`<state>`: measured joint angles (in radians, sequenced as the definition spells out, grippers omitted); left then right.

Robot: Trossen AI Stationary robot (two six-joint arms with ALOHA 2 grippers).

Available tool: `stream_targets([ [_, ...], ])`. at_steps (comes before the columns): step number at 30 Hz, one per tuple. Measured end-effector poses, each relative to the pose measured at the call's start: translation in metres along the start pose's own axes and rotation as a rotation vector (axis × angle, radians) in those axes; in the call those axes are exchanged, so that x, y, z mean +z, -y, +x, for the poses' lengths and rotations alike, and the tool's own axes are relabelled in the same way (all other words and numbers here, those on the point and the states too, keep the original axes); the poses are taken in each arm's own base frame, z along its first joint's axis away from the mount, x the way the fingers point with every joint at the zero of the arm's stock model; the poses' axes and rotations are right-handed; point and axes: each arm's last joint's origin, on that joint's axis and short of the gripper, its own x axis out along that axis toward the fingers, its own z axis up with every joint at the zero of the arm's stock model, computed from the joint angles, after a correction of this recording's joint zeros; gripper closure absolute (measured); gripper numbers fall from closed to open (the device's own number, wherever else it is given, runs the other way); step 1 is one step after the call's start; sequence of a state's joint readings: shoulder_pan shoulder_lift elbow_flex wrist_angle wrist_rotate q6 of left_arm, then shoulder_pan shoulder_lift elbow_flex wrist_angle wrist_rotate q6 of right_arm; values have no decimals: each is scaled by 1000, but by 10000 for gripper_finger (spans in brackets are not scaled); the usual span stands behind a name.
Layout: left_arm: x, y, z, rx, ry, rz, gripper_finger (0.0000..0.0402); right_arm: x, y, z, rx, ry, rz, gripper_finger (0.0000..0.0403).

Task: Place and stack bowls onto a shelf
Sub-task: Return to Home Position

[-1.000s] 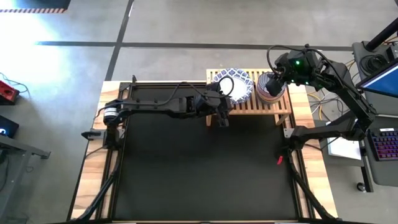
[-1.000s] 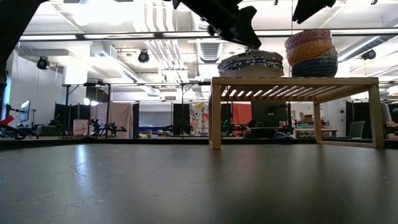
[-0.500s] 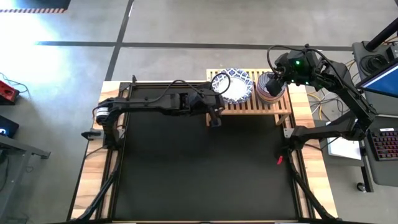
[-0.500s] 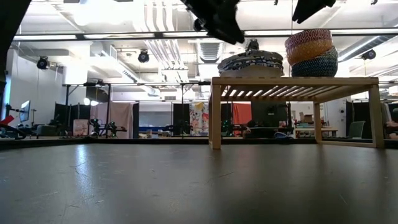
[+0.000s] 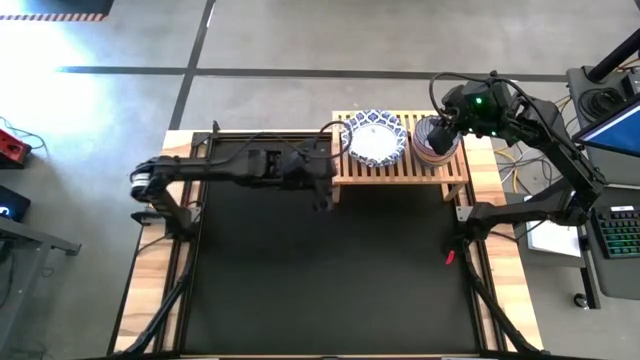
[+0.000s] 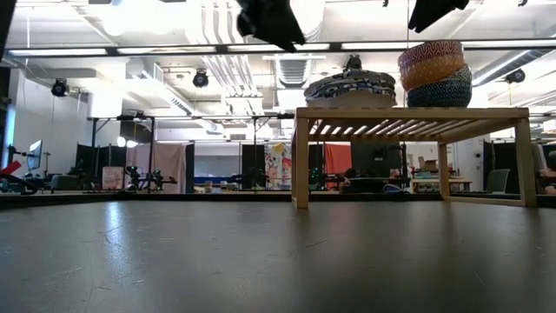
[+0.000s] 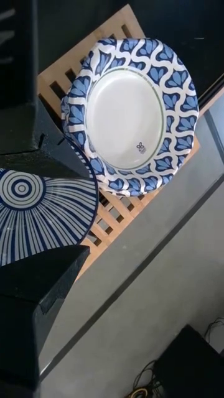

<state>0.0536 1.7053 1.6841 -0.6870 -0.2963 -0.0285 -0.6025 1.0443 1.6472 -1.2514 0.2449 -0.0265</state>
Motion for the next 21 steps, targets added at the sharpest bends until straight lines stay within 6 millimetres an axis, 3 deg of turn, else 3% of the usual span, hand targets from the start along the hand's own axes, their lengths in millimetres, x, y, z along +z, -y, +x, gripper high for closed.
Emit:
stream_targets([
  [6,-35,4,-28,1,63,-61,208,0,0,0,0,0,0,229],
  [12,-92,14,-45,38,196,-83,208,0,0,0,0,0,0,229],
  [21,-180,16,-42,29,366,-179,208,0,0,0,0,0,0,229],
])
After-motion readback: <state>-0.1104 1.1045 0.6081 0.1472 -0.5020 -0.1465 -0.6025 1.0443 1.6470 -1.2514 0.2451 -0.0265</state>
